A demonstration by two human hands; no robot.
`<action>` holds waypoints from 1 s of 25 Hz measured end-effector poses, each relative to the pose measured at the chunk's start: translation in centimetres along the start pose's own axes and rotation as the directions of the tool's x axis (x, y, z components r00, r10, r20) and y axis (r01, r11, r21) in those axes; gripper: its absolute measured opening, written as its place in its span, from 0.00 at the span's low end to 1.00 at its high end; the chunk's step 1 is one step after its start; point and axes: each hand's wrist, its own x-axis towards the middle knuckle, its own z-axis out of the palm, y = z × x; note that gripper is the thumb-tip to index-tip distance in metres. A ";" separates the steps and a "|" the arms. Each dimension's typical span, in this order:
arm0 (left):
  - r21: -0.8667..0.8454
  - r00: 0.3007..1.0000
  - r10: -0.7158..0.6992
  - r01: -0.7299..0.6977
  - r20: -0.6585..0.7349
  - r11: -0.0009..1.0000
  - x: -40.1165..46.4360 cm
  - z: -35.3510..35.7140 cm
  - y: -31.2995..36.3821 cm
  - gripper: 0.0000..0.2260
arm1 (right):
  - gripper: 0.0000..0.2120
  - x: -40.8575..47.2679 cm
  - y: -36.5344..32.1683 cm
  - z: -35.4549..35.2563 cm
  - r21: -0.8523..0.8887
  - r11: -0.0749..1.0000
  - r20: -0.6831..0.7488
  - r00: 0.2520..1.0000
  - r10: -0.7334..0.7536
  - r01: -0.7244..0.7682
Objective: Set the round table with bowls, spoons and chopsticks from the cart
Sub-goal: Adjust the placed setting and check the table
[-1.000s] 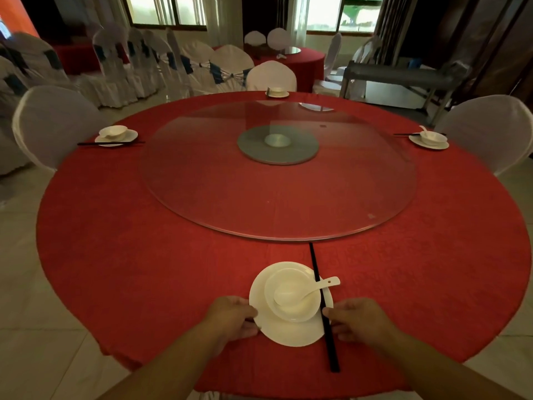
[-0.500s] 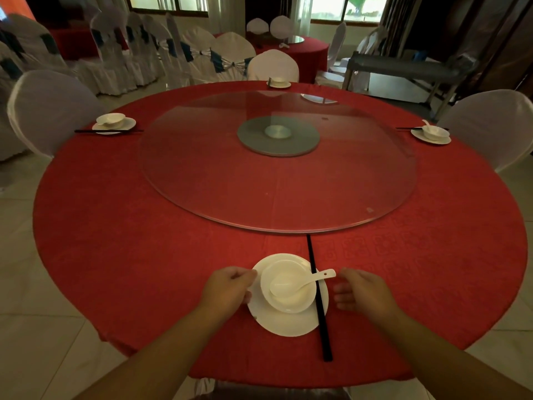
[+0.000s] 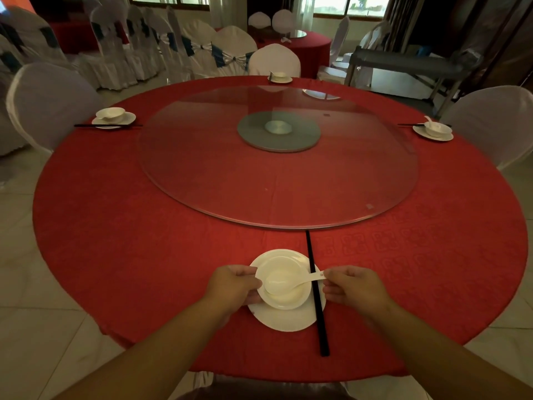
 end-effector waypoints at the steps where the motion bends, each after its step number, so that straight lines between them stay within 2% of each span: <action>1: -0.006 1.000 0.001 -0.001 0.002 1.000 0.0 -0.1 -0.1 0.10 | 0.07 -0.1 0.0 0.1 0.010 1.000 -0.007 1.000 0.011 -0.011; 3: 0.019 0.998 0.026 -0.025 -0.050 1.000 0.2 -0.5 -0.3 0.07 | 0.10 -0.2 0.0 0.1 0.028 0.999 -0.065 0.997 0.034 -0.032; 6: 0.174 0.977 0.094 -0.060 -0.194 0.983 1.0 -1.5 -1.0 0.08 | 0.08 -0.1 0.5 -0.4 -0.008 0.998 -0.136 0.989 0.063 -0.065; 8: 0.124 0.989 0.034 -0.016 -0.147 0.992 0.9 -1.9 -1.4 0.12 | 0.07 -0.3 1.0 -0.3 -0.027 0.993 -0.083 0.990 0.113 -0.115; 11: 0.069 0.998 -0.047 0.050 -0.042 0.996 0.5 -2.0 -1.7 0.11 | 0.04 -0.7 1.4 0.0 -0.058 0.984 -0.015 0.986 0.166 -0.166; 25: 0.034 0.998 -0.061 0.062 -0.034 0.998 0.1 -1.9 -1.2 0.11 | 0.03 -0.9 0.8 0.1 -0.069 0.983 0.006 0.985 0.173 -0.172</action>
